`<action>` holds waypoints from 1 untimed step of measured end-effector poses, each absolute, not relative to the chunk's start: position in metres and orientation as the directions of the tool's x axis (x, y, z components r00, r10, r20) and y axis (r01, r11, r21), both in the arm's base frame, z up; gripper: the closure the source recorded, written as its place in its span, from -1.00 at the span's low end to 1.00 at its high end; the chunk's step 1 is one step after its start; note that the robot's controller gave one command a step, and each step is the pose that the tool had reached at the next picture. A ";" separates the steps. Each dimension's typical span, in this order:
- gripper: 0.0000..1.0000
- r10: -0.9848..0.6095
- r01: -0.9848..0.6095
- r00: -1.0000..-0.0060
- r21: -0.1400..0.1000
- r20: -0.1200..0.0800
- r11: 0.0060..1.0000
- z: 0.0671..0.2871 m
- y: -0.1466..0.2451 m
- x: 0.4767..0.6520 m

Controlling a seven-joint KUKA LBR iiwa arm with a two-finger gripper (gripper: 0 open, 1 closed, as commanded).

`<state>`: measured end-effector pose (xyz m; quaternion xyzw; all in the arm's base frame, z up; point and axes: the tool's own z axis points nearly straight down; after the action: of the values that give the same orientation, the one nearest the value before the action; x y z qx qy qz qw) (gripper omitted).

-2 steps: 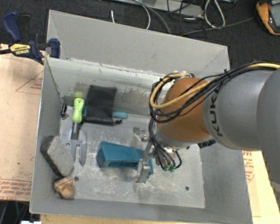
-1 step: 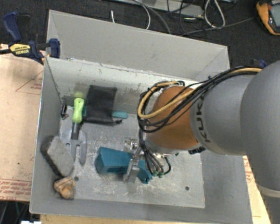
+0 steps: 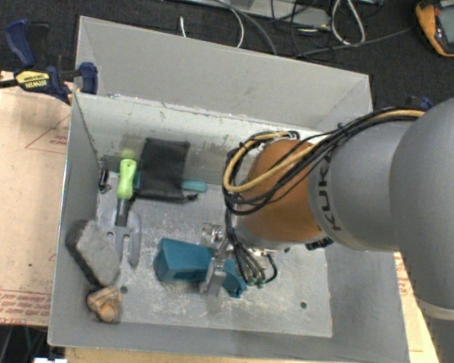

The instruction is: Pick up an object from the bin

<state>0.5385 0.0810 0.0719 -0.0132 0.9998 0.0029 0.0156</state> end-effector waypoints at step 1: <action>1.00 -0.056 -0.056 -0.998 0.002 -0.020 0.998 0.129 0.117 0.556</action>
Offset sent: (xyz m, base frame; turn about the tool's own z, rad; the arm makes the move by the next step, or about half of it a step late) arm 0.0385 0.0182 0.2802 -0.1038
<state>0.5559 0.1168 0.1292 -0.0281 0.9996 0.0014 0.0100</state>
